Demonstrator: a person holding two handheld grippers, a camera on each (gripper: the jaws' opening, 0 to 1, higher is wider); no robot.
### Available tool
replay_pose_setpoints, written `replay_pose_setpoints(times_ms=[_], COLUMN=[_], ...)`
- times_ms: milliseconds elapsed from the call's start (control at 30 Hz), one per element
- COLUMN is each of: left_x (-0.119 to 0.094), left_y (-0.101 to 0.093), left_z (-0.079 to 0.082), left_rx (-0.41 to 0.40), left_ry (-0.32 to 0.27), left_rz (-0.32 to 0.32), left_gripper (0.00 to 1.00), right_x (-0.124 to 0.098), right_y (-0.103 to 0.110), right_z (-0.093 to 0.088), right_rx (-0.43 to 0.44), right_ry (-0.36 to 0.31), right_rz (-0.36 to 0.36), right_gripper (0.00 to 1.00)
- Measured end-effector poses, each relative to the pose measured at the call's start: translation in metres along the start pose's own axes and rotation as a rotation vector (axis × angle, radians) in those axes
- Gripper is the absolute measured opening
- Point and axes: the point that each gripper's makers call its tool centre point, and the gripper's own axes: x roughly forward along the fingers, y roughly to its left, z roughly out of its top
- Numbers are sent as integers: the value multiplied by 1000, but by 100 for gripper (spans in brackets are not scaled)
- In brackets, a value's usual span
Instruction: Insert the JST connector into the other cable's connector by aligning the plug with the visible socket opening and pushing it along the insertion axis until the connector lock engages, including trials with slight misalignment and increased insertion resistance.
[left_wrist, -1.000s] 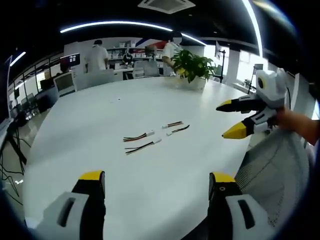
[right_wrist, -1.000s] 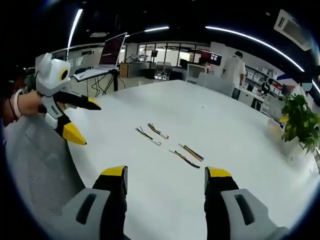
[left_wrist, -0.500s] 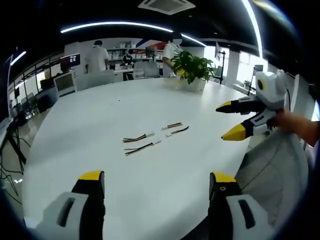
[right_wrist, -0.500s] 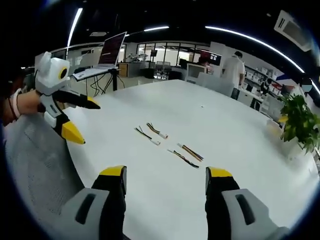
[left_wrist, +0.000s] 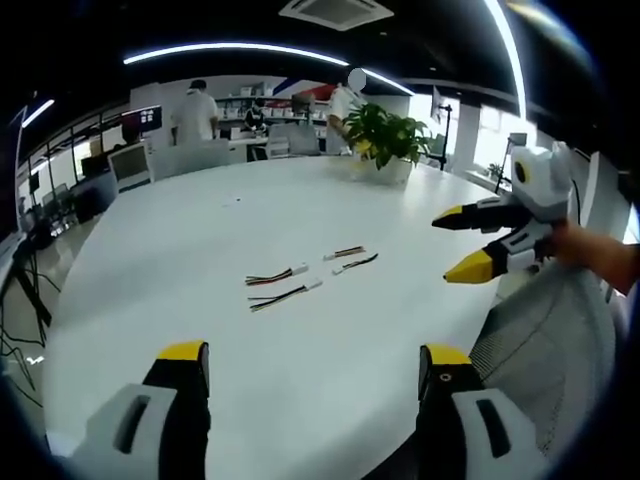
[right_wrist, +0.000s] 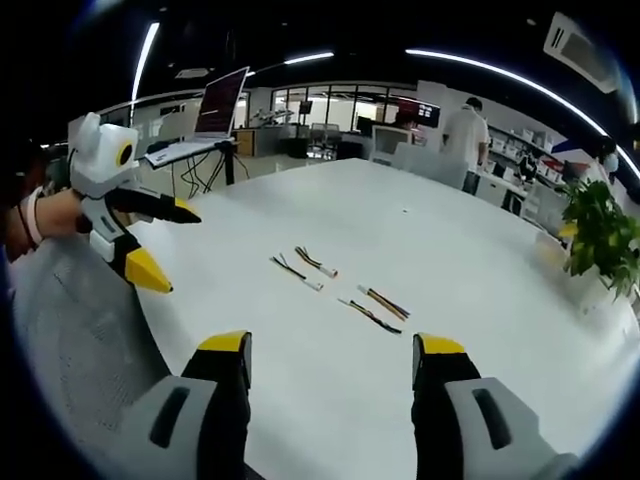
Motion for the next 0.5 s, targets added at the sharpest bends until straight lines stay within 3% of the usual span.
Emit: replay_pose_setpoints(times_ms=[500], left_x=[2], left_y=[-1], left_z=[-3], left_rx=[-4], left_ry=[15], left_rz=[-11], left_gripper=[84], right_x=[1], right_y=[0], right_z=[-2], right_rx=[12], right_ry=[8], right_rz=[0], right_gripper=[65])
